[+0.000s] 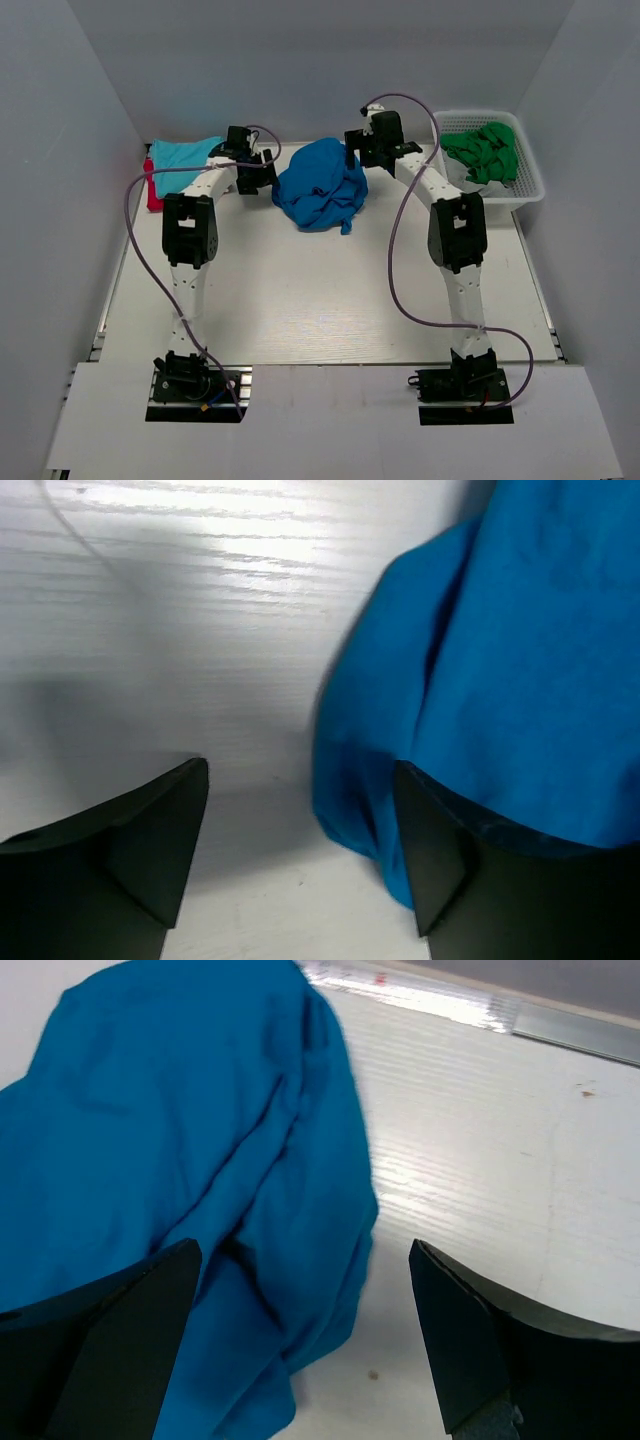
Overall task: Fold and stack the t-shirts
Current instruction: Flatten out the tshirt
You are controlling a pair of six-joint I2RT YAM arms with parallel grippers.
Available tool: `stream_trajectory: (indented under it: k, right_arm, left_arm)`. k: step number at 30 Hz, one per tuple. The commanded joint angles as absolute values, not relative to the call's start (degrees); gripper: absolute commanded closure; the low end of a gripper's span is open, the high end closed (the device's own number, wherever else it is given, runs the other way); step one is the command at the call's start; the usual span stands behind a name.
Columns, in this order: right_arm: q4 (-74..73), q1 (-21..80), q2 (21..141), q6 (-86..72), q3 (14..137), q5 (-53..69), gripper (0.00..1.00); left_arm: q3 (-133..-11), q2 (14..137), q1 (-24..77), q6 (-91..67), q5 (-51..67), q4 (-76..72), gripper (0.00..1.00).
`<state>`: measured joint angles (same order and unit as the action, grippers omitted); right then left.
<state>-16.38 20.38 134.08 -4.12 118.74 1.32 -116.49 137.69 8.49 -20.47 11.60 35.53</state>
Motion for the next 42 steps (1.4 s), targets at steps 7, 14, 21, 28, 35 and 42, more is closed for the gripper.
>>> stream_trajectory:
  k: [7,14,21,28,35,42]
  right_arm:
    - [-8.0,19.9,138.5,-11.4,123.7,-4.0,0.15]
    - [-9.1,20.7,144.6,-14.7,127.4,1.1,0.44]
    - [-9.0,20.5,142.5,-16.4,125.3,-3.1,1.00]
    - [1.1,21.1,121.9,-15.6,105.4,-4.8,1.00]
    - [8.5,20.7,89.3,-16.6,77.3,-10.6,1.00]
    - [9.8,20.6,66.9,-10.8,68.8,-20.7,1.00]
  left_arm:
    - [-116.9,140.4,14.1,-19.4,1.9,37.5,0.38]
    - [-114.4,139.8,14.6,-20.7,4.2,36.9,1.00]
    - [-109.9,130.9,14.6,-21.3,2.2,35.3,1.00]
    - [-106.7,115.6,14.6,-21.9,3.7,34.1,1.00]
    - [-96.6,94.7,14.6,-22.9,-0.9,31.6,1.00]
    - [-88.2,71.3,14.6,-22.4,-9.3,28.8,1.00]
